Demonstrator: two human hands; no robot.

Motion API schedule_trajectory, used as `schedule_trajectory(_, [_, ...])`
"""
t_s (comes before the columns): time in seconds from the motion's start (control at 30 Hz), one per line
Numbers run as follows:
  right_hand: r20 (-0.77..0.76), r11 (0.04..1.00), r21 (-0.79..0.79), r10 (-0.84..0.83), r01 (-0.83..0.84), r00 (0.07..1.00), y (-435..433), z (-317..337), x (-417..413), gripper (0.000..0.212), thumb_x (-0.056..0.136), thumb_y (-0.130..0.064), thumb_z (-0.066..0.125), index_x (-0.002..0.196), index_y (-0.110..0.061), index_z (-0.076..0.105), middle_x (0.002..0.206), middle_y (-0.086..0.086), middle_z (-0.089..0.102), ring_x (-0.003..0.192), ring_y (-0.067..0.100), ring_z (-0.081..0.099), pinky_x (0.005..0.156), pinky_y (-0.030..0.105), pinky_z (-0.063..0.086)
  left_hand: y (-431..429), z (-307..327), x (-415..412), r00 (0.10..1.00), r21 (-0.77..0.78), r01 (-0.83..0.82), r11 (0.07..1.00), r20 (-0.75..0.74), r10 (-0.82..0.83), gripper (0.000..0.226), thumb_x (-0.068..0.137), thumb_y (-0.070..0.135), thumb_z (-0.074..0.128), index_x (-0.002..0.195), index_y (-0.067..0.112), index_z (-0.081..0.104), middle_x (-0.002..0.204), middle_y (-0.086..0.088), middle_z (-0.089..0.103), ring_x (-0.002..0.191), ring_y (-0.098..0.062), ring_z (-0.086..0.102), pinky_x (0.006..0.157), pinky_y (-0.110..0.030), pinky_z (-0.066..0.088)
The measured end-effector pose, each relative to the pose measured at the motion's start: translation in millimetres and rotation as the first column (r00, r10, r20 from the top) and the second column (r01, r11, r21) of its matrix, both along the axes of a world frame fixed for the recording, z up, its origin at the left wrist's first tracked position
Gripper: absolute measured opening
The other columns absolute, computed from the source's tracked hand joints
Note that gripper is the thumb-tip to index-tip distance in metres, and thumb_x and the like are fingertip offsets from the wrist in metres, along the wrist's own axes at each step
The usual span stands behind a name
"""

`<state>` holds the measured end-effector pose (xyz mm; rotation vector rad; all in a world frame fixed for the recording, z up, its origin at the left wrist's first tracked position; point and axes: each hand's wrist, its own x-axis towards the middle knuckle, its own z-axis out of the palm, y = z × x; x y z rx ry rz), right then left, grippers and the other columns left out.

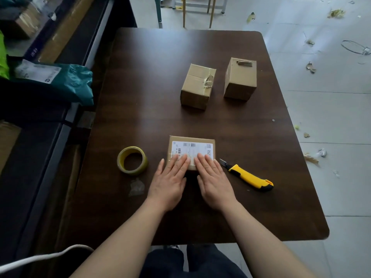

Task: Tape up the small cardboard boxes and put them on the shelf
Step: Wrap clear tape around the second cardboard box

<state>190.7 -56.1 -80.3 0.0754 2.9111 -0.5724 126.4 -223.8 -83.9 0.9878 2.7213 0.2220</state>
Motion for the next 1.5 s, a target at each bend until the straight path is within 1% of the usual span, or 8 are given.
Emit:
schedule_trajectory(0.23, [0.099, 0.823, -0.47, -0.311, 0.32, 0.945, -7.5, -4.1, 4.5, 0.058, 0.105, -0.019, 0.032, 0.153, -0.022, -0.001, 0.156, -0.017, -0.013, 0.144, 0.0, -0.018, 0.111, 0.008, -0.011, 9.0, 0.6, 10.9, 0.919, 0.311, -0.355, 0.881, 0.29, 0.268, 0.057, 0.102, 0.042, 0.018, 0.153, 0.024, 0.001, 0.158, 0.016, -0.009, 0.143, 0.001, -0.019, 0.113, -0.015, -0.014])
schedule_trajectory(0.53, [0.231, 0.502, -0.66, -0.573, 0.559, 0.786, -28.2, 6.7, -8.5, 0.056, 0.106, -0.025, 0.026, 0.153, -0.024, -0.004, 0.16, -0.014, -0.01, 0.146, 0.003, -0.01, 0.121, 0.026, -0.001, 26.0, 16.7, -0.9, 0.606, 0.349, -0.784, 0.514, 0.612, 0.509, 0.051, 0.104, 0.026, 0.036, 0.152, 0.016, 0.024, 0.157, 0.0, 0.028, 0.144, -0.013, 0.024, 0.111, -0.019, 0.018])
schedule_trajectory(0.67, [0.494, 0.111, -0.654, -0.686, 0.748, 0.534, -24.0, 7.8, -22.5, 0.052, 0.105, -0.036, 0.027, 0.154, -0.029, 0.013, 0.158, -0.006, 0.024, 0.145, 0.015, 0.02, 0.116, 0.033, 0.019, 26.5, 13.5, -11.3, 0.49, 0.347, -0.87, 0.35, 0.682, 0.542, 0.046, 0.101, 0.024, 0.045, 0.146, 0.017, 0.039, 0.146, 0.001, 0.046, 0.134, -0.014, 0.042, 0.107, -0.023, 0.031])
schedule_trajectory(0.77, [0.563, 0.029, -0.625, -0.676, 0.78, 0.476, -18.3, -5.4, -26.8, 0.048, 0.103, -0.037, 0.03, 0.151, -0.028, 0.028, 0.147, -0.007, 0.041, 0.136, 0.014, 0.036, 0.113, 0.034, 0.029, 26.1, 7.1, -20.0, 0.43, 0.352, -0.902, 0.249, 0.776, 0.461, 0.042, 0.1, 0.023, 0.049, 0.142, 0.022, 0.047, 0.138, 0.005, 0.054, 0.125, -0.009, 0.05, 0.108, -0.032, 0.041])
schedule_trajectory(1.0, [0.751, -0.107, -0.563, -0.481, 0.82, 0.453, -13.4, -4.3, -11.2, 0.083, 0.076, -0.033, 0.064, 0.149, -0.028, 0.024, 0.143, 0.001, 0.048, 0.124, 0.019, 0.05, 0.105, 0.042, 0.043, 27.5, 12.7, -71.3, 0.58, 0.29, -0.759, 0.583, 0.707, 0.404, 0.042, 0.102, 0.025, 0.041, 0.145, 0.027, 0.041, 0.144, -0.001, 0.047, 0.133, -0.018, 0.044, 0.111, -0.032, 0.033])
schedule_trajectory(1.2, [0.604, 0.261, -0.542, -0.54, 0.799, 0.586, 21.8, 23.2, -22.6, 0.089, 0.087, -0.036, 0.067, 0.154, -0.027, 0.008, 0.16, 0.006, 0.02, 0.144, 0.026, 0.026, 0.116, 0.048, 0.027, 32.6, 41.8, -62.9, 0.447, 0.251, -0.882, 0.399, 0.714, 0.539, 0.054, 0.103, 0.034, 0.038, 0.152, 0.019, 0.023, 0.151, -0.009, 0.038, 0.137, -0.024, 0.037, 0.109, -0.035, 0.03])
schedule_trajectory(1.37, [0.544, 0.376, -0.599, -0.457, 0.707, 0.704, 33.8, 29.4, -46.8, 0.063, 0.093, -0.043, 0.057, 0.148, -0.027, 0.033, 0.146, 0.0, 0.046, 0.129, 0.018, 0.049, 0.104, 0.037, 0.041, 37.8, 42.3, -10.4, 0.119, 0.018, -0.97, 0.241, 0.904, 0.41, 0.051, 0.101, 0.037, 0.042, 0.149, 0.021, 0.032, 0.149, -0.004, 0.041, 0.134, -0.024, 0.041, 0.11, -0.044, 0.036])
schedule_trajectory(1.5, [0.521, 0.388, -0.672, -0.358, 0.63, 0.775, 24.1, 33.7, -49.5, 0.033, 0.097, -0.036, 0.052, 0.129, -0.028, 0.056, 0.116, -0.007, 0.068, 0.1, 0.007, 0.067, 0.08, 0.025, 0.055, 40.7, 48.7, -7.4, 0.08, 0.009, -0.974, 0.226, 0.95, 0.303, 0.048, 0.102, 0.034, 0.041, 0.149, 0.025, 0.032, 0.141, 0.0, 0.051, 0.112, -0.014, 0.055, 0.089, -0.033, 0.044])
